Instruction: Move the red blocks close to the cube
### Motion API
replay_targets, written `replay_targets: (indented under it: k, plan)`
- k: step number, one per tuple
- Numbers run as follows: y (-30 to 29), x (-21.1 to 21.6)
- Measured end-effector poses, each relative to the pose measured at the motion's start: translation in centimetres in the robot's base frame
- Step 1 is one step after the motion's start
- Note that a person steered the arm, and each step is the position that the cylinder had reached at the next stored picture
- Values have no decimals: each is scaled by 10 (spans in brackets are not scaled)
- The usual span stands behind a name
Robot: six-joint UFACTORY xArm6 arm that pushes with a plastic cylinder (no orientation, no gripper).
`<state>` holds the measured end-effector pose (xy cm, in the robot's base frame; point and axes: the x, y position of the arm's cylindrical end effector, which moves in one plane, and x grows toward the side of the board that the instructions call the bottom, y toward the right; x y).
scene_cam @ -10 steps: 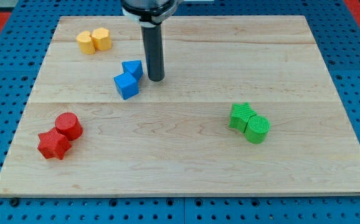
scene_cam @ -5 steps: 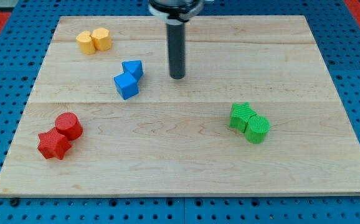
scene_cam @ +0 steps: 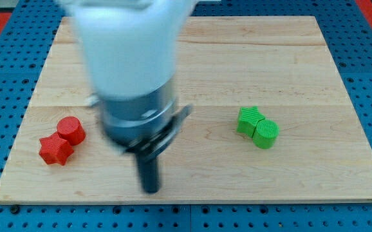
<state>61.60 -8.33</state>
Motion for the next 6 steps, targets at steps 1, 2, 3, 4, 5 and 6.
replay_targets:
  k: [1, 2, 3, 4, 5, 6]
  plan:
    - [-94, -2]
    - [-180, -38]
    - [-173, -65]
    - [-81, -69]
    - [-46, -91]
    - [-59, -106]
